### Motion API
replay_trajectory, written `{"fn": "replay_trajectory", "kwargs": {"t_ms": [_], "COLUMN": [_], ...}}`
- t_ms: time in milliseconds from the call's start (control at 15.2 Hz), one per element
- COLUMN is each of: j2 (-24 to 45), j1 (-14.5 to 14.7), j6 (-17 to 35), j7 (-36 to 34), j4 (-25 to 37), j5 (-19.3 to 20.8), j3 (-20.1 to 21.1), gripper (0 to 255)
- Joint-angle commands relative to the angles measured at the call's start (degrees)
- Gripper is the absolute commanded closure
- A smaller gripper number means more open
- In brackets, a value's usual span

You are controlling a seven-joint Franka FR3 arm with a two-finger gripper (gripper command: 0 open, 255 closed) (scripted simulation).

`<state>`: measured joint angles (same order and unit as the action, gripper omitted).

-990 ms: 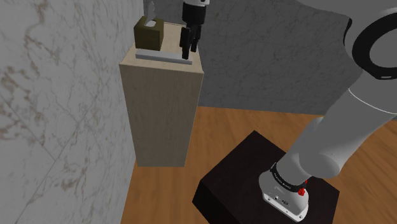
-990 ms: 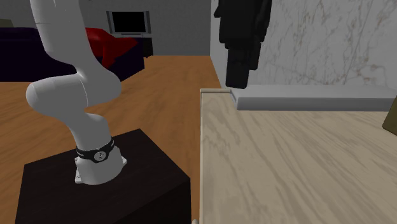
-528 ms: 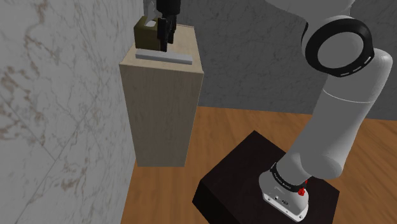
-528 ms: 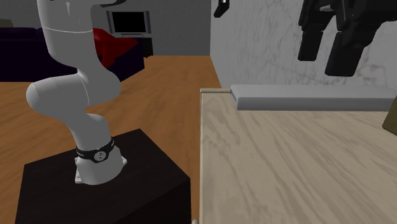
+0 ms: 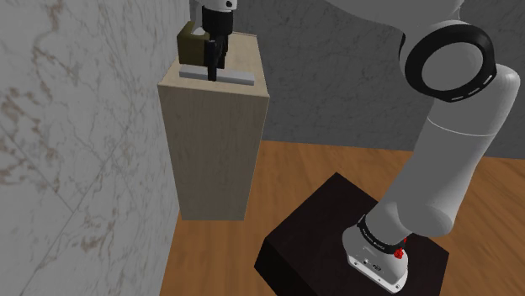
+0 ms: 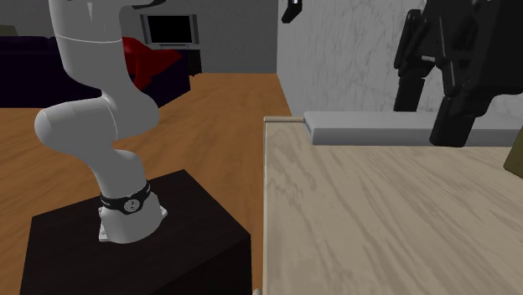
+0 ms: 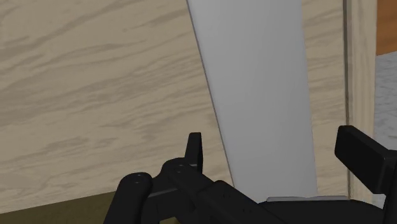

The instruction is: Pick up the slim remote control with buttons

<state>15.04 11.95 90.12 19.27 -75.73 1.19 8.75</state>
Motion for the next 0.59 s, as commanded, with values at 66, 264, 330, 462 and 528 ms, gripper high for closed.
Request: {"fn": "replay_trajectory", "kwargs": {"t_ms": [66,264,330,462,528], "j2": [-0.34,-0.32,-0.32,-0.27,-0.26], "j1": [-0.07,-0.1,-0.1,-0.1,-0.1], "j6": [0.68,0.61,0.62,0.6,0.57], "j7": [0.05,0.11,0.11,0.11,0.11], "j4": [-0.98,-0.9,-0.9,-0.83,-0.8], "j5": [-0.05,-0.05,-0.05,-0.05,-0.05], "j3": [-0.02,-0.04,-0.04,-0.04,-0.04], "gripper": [255,255,255,255,255]}}
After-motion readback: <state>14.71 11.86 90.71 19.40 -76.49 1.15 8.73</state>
